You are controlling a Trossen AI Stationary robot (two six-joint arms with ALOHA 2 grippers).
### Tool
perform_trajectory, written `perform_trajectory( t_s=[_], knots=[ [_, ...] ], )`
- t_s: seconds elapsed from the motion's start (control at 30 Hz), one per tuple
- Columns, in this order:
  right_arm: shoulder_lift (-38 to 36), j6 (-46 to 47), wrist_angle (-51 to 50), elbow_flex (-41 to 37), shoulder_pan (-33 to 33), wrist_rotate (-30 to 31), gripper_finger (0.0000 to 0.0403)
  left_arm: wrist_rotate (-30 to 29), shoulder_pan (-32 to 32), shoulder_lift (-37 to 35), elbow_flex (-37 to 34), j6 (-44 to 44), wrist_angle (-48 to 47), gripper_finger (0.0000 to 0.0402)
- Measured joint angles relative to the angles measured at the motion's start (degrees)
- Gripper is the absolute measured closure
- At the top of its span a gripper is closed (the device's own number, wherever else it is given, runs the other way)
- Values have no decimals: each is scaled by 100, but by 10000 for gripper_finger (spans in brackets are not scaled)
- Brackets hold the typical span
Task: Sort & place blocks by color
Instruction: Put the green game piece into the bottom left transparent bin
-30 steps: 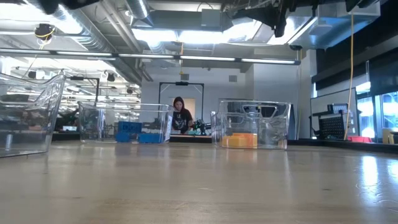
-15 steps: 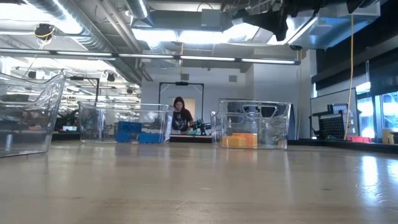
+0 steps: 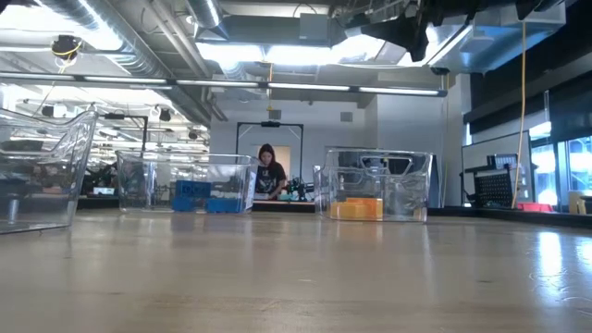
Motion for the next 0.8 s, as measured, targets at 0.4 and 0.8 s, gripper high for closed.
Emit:
perform_trajectory(
  t_s=[0.4,0.8],
  knots=[
    [0,18,-18,0,0,2,93,-200,-36,504,4,501,-112,101],
    [0,36,-66,0,2,2,93,-192,105,505,-402,548,175,102]
  ],
)
